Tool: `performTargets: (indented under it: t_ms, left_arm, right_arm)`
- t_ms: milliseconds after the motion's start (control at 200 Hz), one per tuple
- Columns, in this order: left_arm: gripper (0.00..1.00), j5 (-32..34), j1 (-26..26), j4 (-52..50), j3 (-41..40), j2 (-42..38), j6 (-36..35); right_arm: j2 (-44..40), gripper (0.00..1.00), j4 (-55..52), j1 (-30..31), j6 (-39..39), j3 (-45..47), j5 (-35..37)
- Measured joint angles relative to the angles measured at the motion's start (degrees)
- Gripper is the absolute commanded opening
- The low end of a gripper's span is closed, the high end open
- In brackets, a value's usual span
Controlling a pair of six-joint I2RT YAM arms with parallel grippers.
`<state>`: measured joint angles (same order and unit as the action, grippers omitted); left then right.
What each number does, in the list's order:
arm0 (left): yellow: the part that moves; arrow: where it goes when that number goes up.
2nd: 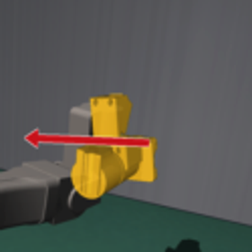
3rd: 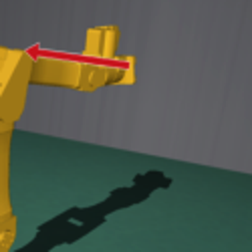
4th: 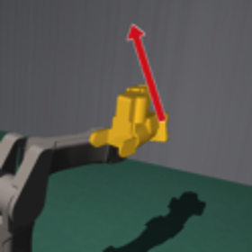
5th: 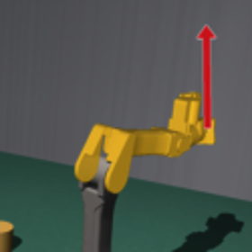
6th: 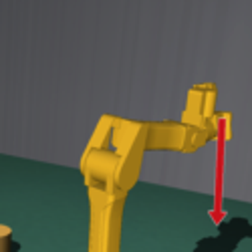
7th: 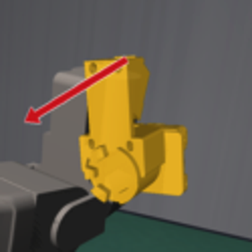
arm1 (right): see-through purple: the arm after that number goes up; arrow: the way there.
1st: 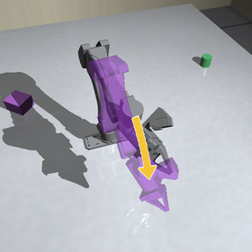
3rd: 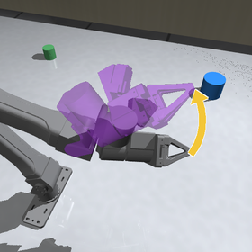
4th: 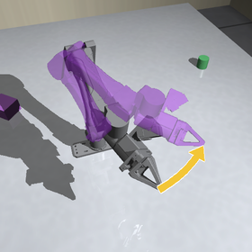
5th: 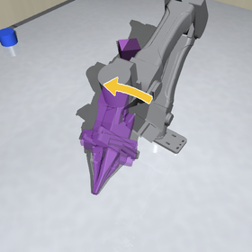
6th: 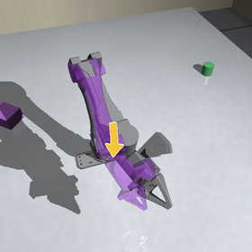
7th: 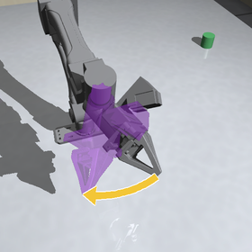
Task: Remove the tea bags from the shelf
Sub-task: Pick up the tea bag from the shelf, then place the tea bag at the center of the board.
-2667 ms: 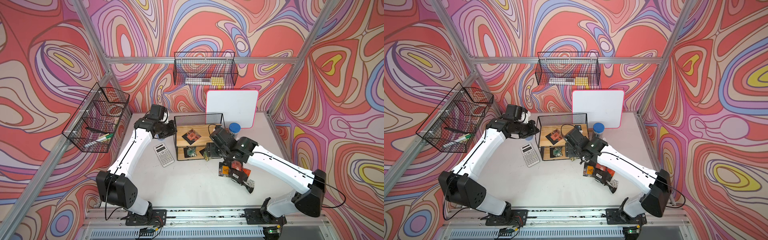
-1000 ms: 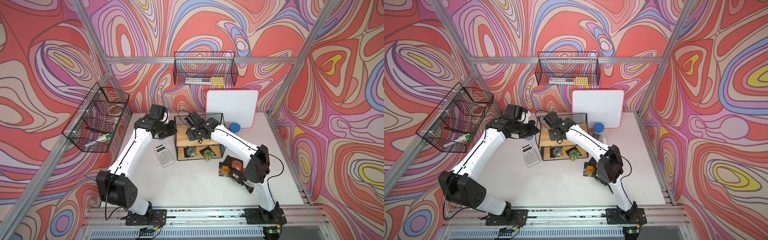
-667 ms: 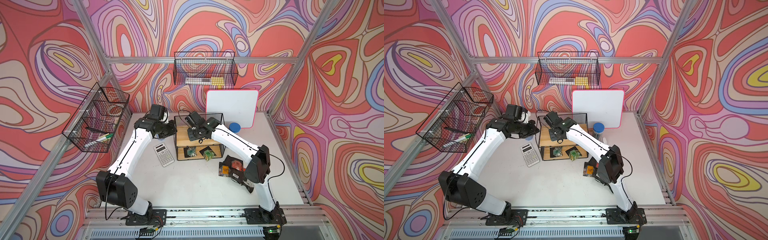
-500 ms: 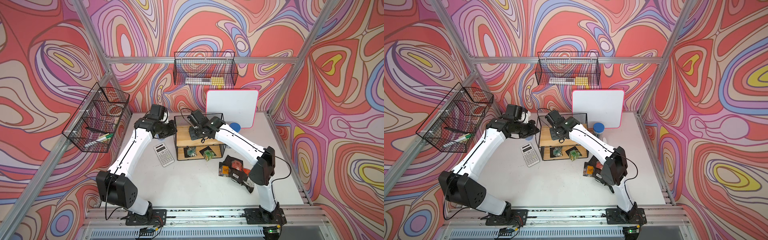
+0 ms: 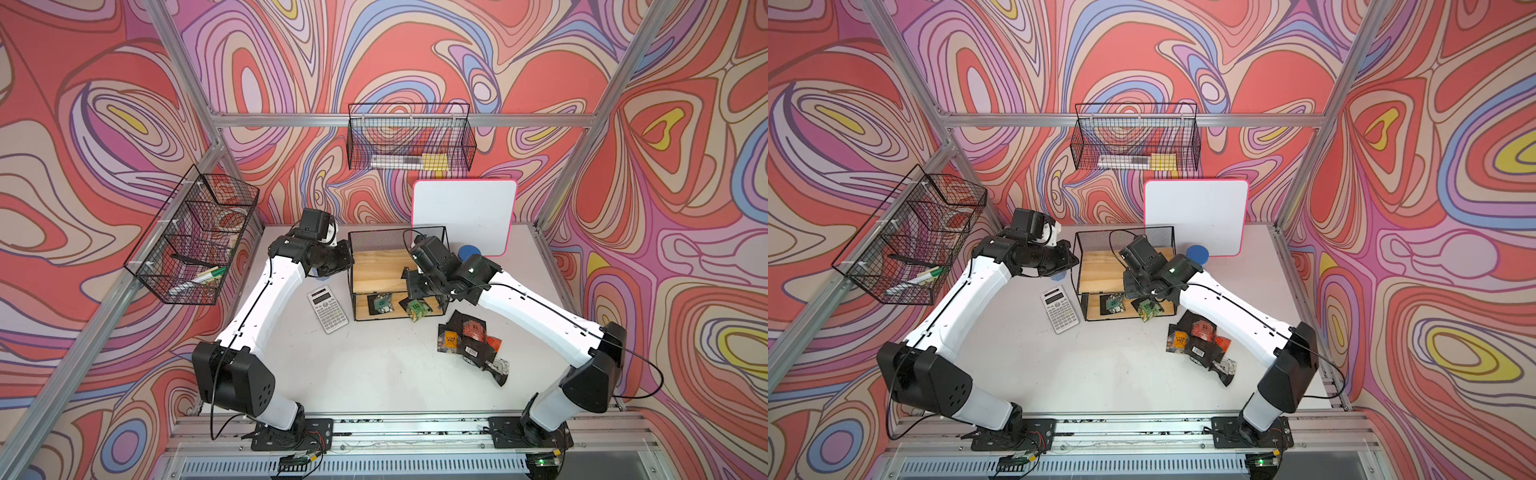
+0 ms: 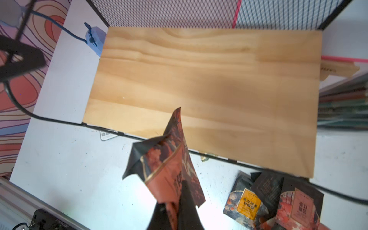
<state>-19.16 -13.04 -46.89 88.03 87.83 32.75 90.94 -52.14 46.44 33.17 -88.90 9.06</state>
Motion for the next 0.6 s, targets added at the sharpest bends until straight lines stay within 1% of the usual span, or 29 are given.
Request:
performTargets:
  t_ms: [150,260,381,451,596]
  left_arm:
    - [0.00,0.00,0.00,0.00,0.00,0.00,0.09]
    - [0.00,-0.02,0.00,0.00,0.00,0.00,0.13]
    - [0.00,-0.02,0.00,0.00,-0.02,0.00,0.13]
    - [0.00,-0.02,0.00,0.00,-0.02,0.00,0.11]
    - [0.00,-0.02,0.00,0.00,0.00,0.00,0.11]
  right_arm:
    - [-5.88,0.00,0.20,0.02,5.68,11.15,0.13]
    - [-11.10,0.00,-0.98,-0.07,11.78,19.76,1.14]
    - [-15.50,0.00,-2.82,-1.09,18.12,26.75,1.86]
    - [-17.31,0.00,-3.48,-2.95,21.44,30.10,1.92]
    - [-19.02,0.00,-4.31,-9.66,26.21,35.78,1.64]
